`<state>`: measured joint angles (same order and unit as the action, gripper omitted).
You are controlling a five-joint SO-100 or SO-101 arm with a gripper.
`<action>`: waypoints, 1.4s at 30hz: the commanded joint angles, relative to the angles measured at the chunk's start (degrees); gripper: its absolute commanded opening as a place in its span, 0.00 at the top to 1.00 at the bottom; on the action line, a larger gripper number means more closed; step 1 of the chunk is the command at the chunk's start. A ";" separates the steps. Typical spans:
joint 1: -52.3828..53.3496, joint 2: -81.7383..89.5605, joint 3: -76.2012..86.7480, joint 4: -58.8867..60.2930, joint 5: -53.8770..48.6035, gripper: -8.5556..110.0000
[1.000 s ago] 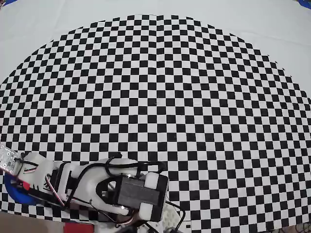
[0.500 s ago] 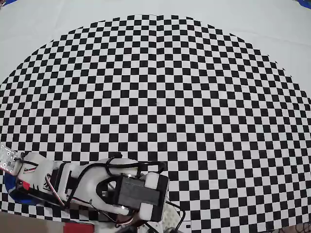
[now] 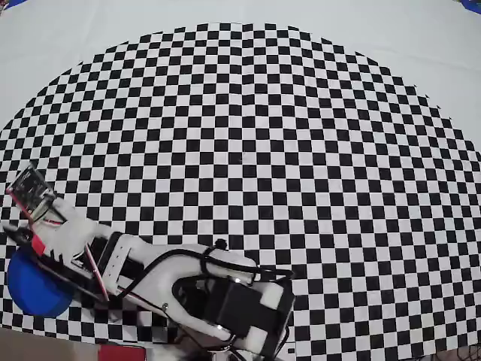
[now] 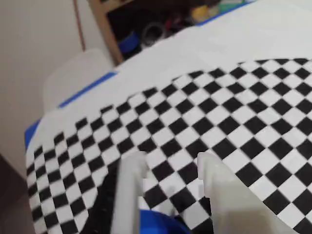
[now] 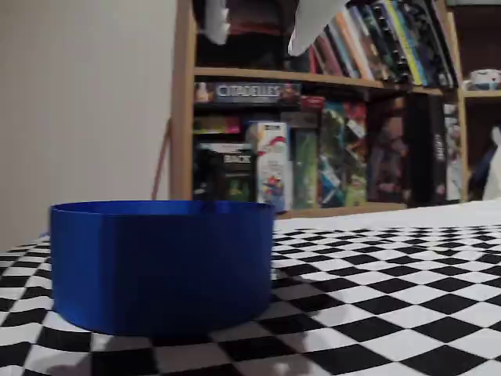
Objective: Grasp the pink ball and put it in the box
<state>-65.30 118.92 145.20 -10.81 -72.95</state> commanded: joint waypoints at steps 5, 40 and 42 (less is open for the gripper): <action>12.66 12.48 4.48 -2.90 14.50 0.93; 65.74 66.18 33.05 41.48 66.62 0.93; 66.01 67.41 33.05 43.86 67.59 0.93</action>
<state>-0.26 184.31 177.89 30.41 -6.50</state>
